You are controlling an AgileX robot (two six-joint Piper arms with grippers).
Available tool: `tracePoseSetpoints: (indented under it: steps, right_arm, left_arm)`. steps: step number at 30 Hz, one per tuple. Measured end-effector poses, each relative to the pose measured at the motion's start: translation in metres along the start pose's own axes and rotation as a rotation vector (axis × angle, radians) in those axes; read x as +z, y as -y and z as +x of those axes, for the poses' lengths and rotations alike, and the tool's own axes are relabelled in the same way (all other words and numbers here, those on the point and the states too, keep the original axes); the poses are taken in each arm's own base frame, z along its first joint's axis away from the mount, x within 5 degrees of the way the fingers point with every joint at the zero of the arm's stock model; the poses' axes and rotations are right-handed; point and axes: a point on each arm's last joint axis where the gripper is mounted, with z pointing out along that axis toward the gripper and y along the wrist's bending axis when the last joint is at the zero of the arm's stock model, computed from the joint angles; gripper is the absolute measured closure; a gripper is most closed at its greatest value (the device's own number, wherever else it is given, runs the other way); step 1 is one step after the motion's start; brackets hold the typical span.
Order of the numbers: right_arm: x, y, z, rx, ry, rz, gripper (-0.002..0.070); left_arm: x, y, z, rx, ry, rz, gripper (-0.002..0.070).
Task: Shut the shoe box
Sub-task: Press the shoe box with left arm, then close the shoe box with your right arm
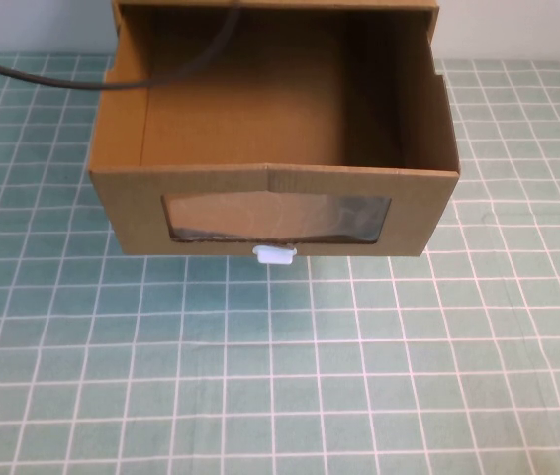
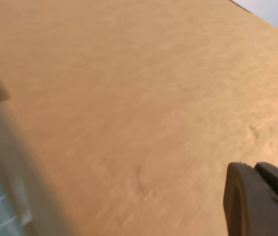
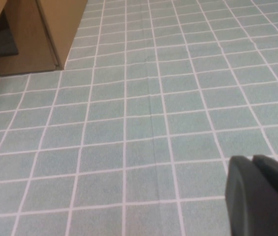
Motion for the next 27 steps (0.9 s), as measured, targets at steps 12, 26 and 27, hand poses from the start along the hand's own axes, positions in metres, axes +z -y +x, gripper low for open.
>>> tracePoseSetpoints:
  steps: [12,26,27]
  right_arm:
    - [-0.001,-0.004,-0.009,0.150,0.095,-0.047,0.0689]
    - [-0.008,-0.008,-0.034,0.579,0.248,-0.157,0.0689]
    - [-0.012,-0.012,-0.039,0.574,0.215,-0.188,0.0689]
  left_arm:
    - [0.037,0.003,0.014,0.032,-0.068,0.033,0.0680]
    - [0.040,0.001,0.016,0.037,-0.081,0.034,0.0680]
    - [0.040,0.001,0.016,0.035,-0.081,0.033,0.0680]
